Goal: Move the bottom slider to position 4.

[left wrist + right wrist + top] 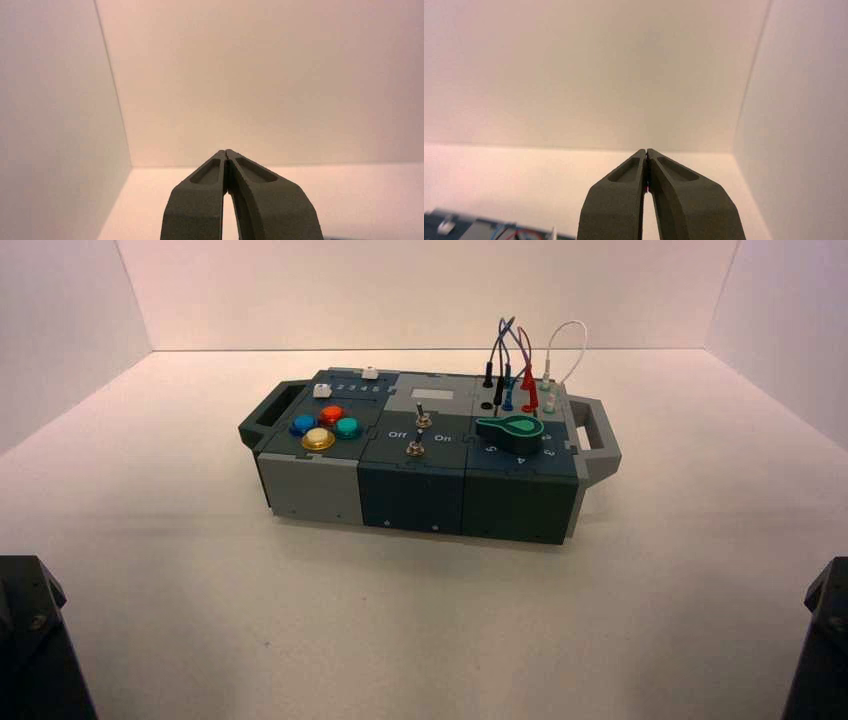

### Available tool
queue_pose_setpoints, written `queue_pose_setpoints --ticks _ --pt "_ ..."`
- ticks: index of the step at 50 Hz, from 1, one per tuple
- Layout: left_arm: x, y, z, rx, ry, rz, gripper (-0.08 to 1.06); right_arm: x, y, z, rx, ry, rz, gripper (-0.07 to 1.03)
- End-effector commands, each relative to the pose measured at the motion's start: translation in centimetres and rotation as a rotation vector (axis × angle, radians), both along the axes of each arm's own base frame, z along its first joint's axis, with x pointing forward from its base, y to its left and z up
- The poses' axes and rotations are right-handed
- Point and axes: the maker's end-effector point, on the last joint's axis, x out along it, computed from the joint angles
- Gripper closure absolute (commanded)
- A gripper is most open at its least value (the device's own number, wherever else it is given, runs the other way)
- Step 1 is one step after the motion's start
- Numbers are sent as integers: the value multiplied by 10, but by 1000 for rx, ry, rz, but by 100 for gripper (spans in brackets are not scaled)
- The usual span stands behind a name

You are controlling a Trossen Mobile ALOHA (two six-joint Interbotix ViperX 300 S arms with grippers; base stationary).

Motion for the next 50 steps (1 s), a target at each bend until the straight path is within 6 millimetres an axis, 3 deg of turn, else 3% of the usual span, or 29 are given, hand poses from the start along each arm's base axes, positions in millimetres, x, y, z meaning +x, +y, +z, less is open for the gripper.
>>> queue_pose_setpoints --ticks 1,7,8,11,23,29,39,50 --pt "12 -9 4 5 26 -30 100 14 13 1 -4 46 44 99" --pt "20 -19 -11 9 101 -66 100 20 27 -13 -12 124 89 99" --pt "27 -34 -25 19 176 -114 100 24 42 -23 -22 186 137 99" --pt "30 -53 -39 30 252 -171 100 26 56 -30 -30 233 179 99" --pt "29 -103 -72 81 414 -326 100 26 83 -55 -52 347 261 99" --pt "27 -112 -77 89 435 -353 100 25 92 -61 -56 383 288 99" --pt "27 -114 -77 82 438 -355 100 28 105 -72 -74 453 318 99" --pt "30 -116 -90 79 495 -350 100 39 112 -80 -104 526 331 99"
